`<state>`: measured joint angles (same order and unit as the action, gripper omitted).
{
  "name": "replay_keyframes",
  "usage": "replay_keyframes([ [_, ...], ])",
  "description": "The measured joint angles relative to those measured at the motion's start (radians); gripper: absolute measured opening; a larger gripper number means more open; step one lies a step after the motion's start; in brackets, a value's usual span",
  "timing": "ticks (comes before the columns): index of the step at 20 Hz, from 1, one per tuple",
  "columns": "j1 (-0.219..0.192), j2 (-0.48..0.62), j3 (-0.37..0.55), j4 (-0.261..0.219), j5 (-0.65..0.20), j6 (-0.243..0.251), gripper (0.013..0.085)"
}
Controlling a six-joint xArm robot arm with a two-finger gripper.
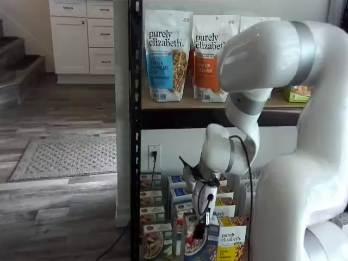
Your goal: Pick up the blue and white box that is on the bottom shelf, the second box from the left
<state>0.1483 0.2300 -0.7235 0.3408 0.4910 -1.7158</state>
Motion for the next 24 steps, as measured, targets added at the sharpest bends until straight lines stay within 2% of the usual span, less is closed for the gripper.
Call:
replay_keyframes([
  [9, 0.012, -0.19, 0.074, -0.118, 0.102, 0.13, 0.045],
  [24, 0.031, -0.447, 0.138, -0.153, 0.316, 0.204, 0.045],
])
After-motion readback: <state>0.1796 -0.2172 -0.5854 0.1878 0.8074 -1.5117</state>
